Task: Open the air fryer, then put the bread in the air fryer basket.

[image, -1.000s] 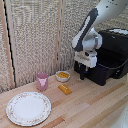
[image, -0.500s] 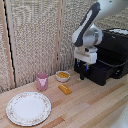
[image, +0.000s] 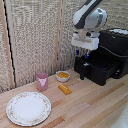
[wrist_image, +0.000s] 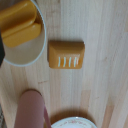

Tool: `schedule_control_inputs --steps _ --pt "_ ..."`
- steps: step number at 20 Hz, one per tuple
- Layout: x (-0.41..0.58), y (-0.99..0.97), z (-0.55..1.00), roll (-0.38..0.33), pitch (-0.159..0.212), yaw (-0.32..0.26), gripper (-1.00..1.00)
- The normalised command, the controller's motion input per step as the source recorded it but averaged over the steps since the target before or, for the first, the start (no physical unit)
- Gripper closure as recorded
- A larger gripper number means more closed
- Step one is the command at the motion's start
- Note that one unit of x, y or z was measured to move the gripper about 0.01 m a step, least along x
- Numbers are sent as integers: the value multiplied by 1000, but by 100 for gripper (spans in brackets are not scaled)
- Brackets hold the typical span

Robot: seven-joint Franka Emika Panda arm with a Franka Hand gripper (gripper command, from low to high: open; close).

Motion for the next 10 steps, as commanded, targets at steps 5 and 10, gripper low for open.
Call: schedule_control_inputs --steps 5,10 --pt "35 121 31 0 36 330 -100" --pt "38 343 -27 0 4 252 -100"
